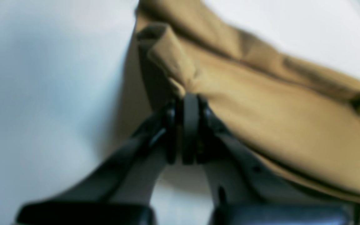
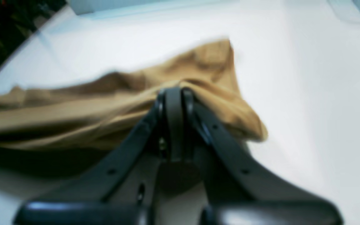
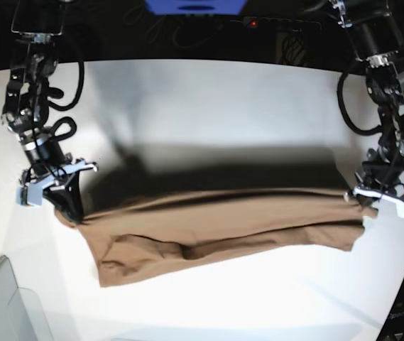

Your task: Layout the t-shirt on the table in an organized manner, then fold the t-shirt properly

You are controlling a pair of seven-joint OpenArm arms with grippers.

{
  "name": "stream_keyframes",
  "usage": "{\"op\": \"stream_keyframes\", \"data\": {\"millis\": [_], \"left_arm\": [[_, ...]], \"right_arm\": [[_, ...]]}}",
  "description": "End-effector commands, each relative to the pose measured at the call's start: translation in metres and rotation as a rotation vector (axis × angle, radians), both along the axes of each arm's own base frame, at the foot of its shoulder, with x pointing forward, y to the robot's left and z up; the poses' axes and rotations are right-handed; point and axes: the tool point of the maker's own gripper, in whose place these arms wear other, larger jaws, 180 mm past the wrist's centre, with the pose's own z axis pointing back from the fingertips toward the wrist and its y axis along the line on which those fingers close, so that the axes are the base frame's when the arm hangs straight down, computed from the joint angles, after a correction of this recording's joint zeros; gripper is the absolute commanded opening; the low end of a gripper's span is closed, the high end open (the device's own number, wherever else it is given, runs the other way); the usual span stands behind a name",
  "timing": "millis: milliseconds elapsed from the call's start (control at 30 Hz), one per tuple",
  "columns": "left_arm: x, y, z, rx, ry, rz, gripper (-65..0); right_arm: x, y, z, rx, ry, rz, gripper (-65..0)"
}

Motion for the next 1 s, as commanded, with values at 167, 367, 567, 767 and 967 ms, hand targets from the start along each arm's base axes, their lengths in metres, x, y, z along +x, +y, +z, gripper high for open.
{"op": "stream_keyframes", "data": {"millis": [167,367,567,767,967], "left_arm": [[0.065,-0.001,0.114,-0.029,-0.312,-0.011,-64.9],[0.122,-0.017,0.183,-0.108,-0.454,-0.058,-64.9],[0.174,-0.041,0.214,-0.126,-0.494,-0.099,-64.9],[0.204,-0.068,0.232,-0.16,-0.54,-0.111,-64.9],[0.219,-0.073,0.277,-0.183,-0.606,-0.117,-64.9]], "right_arm": [[0.048,0.004,0.122,-0.028,-0.278,0.012,-65.0],[0.101,-0.02,0.182,0.033,-0.345,-0.051,-65.0],[0.163,-0.047,0.213,0.143,-0.353,-0.088,-65.0],[0.203,-0.079,0.243,0.245,-0.394,-0.144,-65.0],[0.211,-0.087,0.28,0.26,-0.442,-0.146,-65.0]]}}
